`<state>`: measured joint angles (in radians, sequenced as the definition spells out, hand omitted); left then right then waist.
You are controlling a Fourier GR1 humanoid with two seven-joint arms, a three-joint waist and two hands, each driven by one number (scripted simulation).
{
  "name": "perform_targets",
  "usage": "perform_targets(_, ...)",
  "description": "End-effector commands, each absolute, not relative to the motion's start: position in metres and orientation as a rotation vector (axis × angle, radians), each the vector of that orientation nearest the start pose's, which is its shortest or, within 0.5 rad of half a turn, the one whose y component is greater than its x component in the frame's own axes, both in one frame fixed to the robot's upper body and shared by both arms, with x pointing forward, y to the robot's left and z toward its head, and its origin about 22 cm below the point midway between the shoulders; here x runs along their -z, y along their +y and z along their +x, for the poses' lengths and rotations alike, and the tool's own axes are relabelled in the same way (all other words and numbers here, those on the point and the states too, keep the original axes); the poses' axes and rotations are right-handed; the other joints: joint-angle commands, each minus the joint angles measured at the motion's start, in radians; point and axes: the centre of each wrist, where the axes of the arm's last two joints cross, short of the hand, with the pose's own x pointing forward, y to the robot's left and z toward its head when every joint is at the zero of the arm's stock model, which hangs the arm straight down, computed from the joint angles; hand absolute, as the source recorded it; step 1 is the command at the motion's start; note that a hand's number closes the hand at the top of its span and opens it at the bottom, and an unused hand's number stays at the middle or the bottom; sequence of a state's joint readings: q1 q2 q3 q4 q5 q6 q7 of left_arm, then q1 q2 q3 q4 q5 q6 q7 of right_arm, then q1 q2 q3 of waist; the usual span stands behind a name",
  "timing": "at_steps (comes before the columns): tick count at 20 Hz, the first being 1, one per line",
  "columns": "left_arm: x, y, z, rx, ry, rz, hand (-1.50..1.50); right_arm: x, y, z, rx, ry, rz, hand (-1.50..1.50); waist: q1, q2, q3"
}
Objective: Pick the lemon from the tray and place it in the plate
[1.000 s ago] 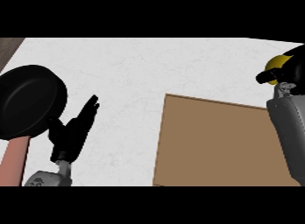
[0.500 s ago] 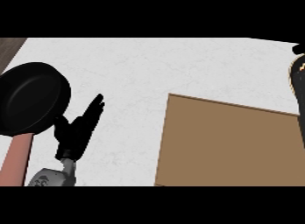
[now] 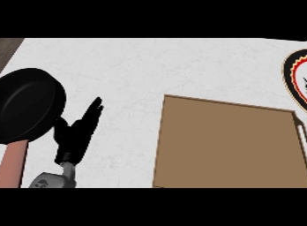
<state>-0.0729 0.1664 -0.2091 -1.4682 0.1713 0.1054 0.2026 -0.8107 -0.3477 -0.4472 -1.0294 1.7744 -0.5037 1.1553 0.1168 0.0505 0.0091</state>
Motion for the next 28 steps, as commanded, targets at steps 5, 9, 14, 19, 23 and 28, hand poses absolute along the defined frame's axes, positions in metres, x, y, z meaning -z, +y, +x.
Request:
perform_targets(5, 0.014, 0.225, 0.252, 0.089, -1.229, -0.058, 0.0, -0.136, -0.367, 0.394, 0.758, -0.622, -2.031, 1.5, -0.035, -0.007, -0.004)
perform_targets(9, 0.012, 0.23, 0.249, 0.077, -1.232, -0.047, 0.0, -0.109, -0.378, 0.385, 0.778, -0.629, -2.025, 1.5, -0.048, -0.016, -0.004)
perform_targets(14, 0.023, 0.224, 0.244, 0.076, -1.221, -0.027, 0.0, -0.104, -0.409, 0.377, 0.823, -0.609, -2.038, 1.5, -0.054, -0.016, -0.004)
perform_targets(19, 0.024, 0.23, 0.239, 0.061, -1.215, -0.025, 0.0, -0.072, -0.427, 0.364, 0.882, -0.416, -1.826, 1.5, -0.067, -0.024, -0.002)
perform_targets(23, 0.026, 0.224, 0.238, 0.05, -1.217, -0.047, 0.0, -0.063, -0.437, 0.368, 0.795, -0.356, -1.686, -1.5, -0.062, -0.022, -0.001)
perform_targets(28, 0.025, 0.229, 0.235, 0.056, -1.216, -0.036, 0.0, -0.039, -0.438, 0.36, 0.82, -0.513, -1.698, -1.5, -0.066, -0.024, 0.001)
